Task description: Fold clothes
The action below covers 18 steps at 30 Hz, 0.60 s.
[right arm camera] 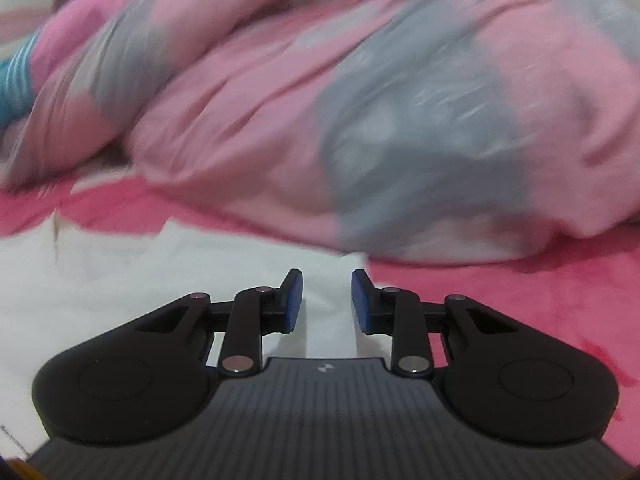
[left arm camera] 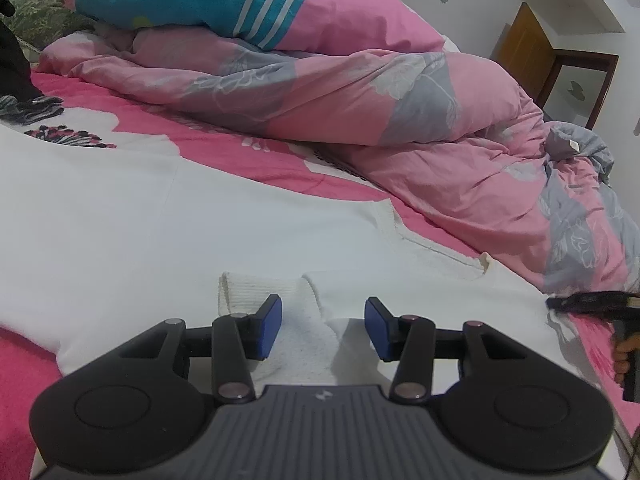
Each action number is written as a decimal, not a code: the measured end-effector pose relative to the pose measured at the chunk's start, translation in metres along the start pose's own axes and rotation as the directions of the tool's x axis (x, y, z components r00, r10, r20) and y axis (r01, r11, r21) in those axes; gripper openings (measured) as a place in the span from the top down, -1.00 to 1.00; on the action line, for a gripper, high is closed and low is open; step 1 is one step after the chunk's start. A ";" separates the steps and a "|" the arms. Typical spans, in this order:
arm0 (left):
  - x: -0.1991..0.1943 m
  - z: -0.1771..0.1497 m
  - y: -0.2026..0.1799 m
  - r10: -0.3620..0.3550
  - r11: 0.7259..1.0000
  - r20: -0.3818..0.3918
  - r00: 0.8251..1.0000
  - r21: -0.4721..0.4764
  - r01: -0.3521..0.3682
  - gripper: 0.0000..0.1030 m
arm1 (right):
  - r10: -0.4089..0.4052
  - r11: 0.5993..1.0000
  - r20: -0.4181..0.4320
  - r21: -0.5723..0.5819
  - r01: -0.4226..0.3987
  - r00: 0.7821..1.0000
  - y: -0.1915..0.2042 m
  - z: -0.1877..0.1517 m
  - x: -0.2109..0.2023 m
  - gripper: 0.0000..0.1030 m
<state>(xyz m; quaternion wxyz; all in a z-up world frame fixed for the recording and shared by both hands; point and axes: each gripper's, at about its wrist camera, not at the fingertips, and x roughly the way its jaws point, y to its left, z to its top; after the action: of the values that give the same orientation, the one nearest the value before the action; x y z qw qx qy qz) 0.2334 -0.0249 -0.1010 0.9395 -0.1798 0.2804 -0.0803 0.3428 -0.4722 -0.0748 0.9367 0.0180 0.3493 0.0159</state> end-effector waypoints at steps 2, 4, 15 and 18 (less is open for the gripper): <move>0.000 -0.001 0.000 0.002 1.000 0.001 1.000 0.004 -0.002 0.08 | -0.040 0.999 -0.041 -0.003 0.040 0.998 0.000 0.001 0.021 0.81; 0.000 -0.001 0.001 -0.001 1.000 0.001 1.000 0.001 0.001 0.08 | -0.042 0.999 -0.025 0.026 0.043 0.999 -0.004 0.005 0.033 0.82; 0.000 0.000 0.006 -0.023 0.999 -0.004 1.000 -0.035 0.023 0.08 | 0.065 0.938 0.077 0.336 -0.087 0.995 -0.048 0.007 -0.049 0.74; 0.000 0.000 0.007 -0.027 0.999 -0.005 1.000 -0.042 0.026 0.07 | 0.232 0.932 0.014 0.284 -0.226 0.973 -0.035 -0.017 -0.080 0.75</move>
<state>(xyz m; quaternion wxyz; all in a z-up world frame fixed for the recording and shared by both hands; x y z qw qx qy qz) 0.2334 -0.0184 -0.1037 0.9336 -0.2028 0.2822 -0.0875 0.2719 -0.5102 -0.0375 0.9127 0.1922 0.3527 0.0749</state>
